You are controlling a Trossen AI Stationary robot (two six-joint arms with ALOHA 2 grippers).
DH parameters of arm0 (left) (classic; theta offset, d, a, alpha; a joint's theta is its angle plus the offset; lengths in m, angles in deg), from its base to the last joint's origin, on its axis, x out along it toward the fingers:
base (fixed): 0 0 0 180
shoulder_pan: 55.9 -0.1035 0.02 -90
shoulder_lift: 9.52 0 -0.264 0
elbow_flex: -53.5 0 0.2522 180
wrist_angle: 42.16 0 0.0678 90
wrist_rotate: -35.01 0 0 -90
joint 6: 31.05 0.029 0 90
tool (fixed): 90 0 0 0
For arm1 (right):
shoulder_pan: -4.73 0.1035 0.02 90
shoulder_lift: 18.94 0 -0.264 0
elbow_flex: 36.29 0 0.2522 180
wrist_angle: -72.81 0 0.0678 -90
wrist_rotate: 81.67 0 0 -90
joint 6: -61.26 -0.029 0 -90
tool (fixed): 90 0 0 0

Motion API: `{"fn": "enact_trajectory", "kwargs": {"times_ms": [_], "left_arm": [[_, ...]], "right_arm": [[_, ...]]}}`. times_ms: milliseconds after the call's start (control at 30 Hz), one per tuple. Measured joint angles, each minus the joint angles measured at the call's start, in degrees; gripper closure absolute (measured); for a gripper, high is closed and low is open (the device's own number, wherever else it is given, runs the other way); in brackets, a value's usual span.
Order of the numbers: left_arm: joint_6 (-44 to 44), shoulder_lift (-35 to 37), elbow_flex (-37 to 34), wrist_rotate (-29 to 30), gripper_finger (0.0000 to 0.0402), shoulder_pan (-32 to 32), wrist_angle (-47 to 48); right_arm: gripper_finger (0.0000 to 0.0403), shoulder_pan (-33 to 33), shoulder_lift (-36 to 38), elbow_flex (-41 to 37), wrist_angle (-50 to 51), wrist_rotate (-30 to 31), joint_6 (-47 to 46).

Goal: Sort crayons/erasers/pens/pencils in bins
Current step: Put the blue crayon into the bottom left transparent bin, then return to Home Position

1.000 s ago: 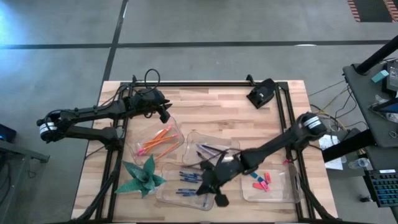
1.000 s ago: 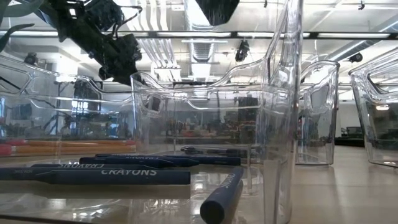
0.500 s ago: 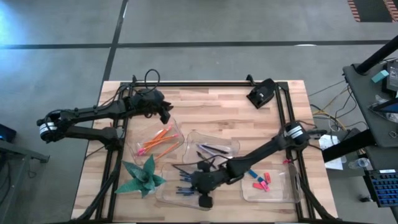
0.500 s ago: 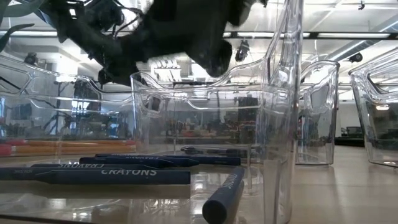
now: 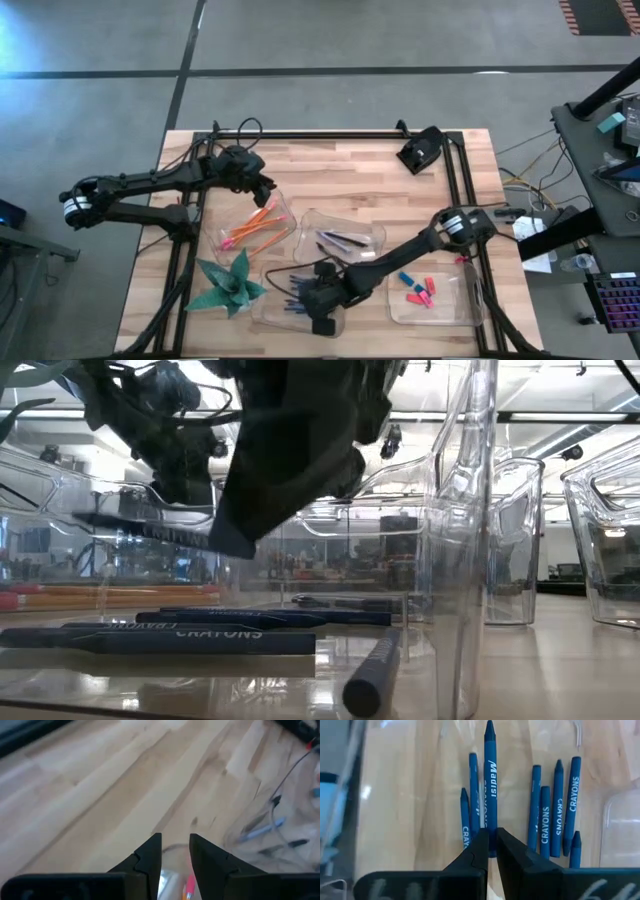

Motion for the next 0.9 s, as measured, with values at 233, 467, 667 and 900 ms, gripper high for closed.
{"fn": "enact_trajectory", "kwargs": {"times_ms": [233, 467, 667, 900], "left_arm": [[-0.11, 0.02, 0.00, 0.00, 0.0315, -0.02, 3.11], [-0.08, 0.02, 0.00, 0.02, 0.0315, -0.02, 3.16], [-0.05, 0.02, 0.00, 0.04, 0.0315, -0.02, 3.18], [-0.04, 0.02, 0.00, 0.04, 0.0315, -0.02, 3.20]], "right_arm": [[0.0388, -0.13, -3.79, 6.66, 8.50, -0.47, 1.47], [0.0379, -0.13, -4.97, 8.77, 9.99, -0.71, 3.68], [0.0347, -0.35, -5.08, 8.23, 9.50, -0.42, 4.06], [0.0298, -0.37, -5.08, 8.42, 9.97, -0.43, 4.73]]}}
